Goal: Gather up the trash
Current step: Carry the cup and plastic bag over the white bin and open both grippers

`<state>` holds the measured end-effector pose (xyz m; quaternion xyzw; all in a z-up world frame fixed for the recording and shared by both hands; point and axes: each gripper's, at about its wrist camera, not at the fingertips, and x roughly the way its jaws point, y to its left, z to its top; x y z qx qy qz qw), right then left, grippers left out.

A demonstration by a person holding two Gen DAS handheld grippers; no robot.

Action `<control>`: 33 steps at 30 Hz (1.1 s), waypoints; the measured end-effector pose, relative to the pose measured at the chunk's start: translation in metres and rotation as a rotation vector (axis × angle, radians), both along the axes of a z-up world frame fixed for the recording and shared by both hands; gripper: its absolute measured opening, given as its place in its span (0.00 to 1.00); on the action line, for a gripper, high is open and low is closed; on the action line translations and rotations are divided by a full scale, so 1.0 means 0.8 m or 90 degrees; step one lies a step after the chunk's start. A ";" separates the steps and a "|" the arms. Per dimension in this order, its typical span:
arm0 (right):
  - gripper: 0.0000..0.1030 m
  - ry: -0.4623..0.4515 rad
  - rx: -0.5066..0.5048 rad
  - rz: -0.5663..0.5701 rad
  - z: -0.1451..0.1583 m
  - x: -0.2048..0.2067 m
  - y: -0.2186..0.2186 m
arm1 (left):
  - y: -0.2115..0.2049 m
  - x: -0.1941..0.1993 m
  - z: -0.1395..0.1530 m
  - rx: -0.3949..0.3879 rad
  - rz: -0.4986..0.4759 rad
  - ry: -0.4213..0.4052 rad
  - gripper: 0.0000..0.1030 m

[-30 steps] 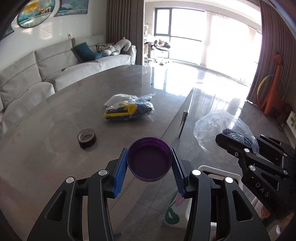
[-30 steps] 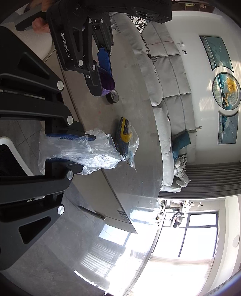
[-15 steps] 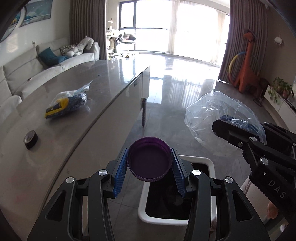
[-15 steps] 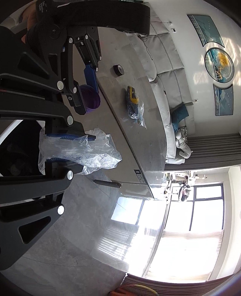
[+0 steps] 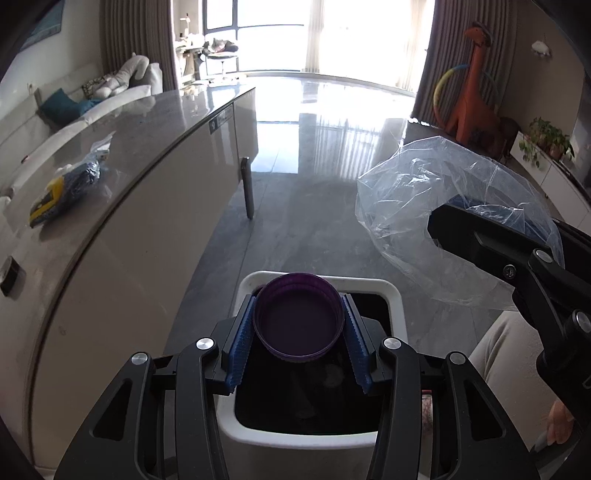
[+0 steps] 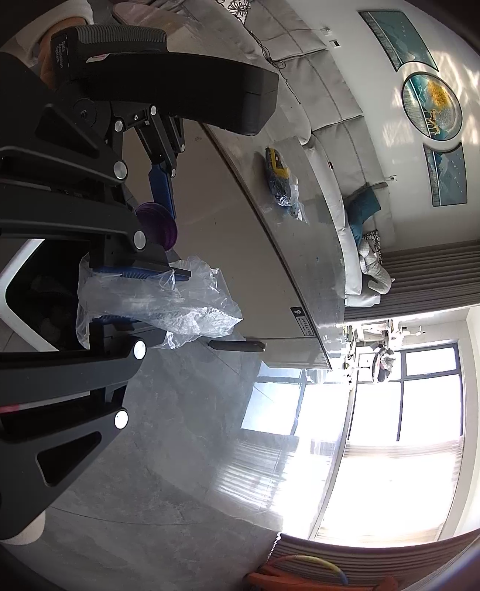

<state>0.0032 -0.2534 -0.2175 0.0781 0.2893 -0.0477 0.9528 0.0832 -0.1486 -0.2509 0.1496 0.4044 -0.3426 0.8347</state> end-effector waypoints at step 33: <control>0.28 0.099 0.000 0.036 -0.065 0.042 0.017 | 0.077 0.034 0.017 0.057 0.151 -0.016 0.95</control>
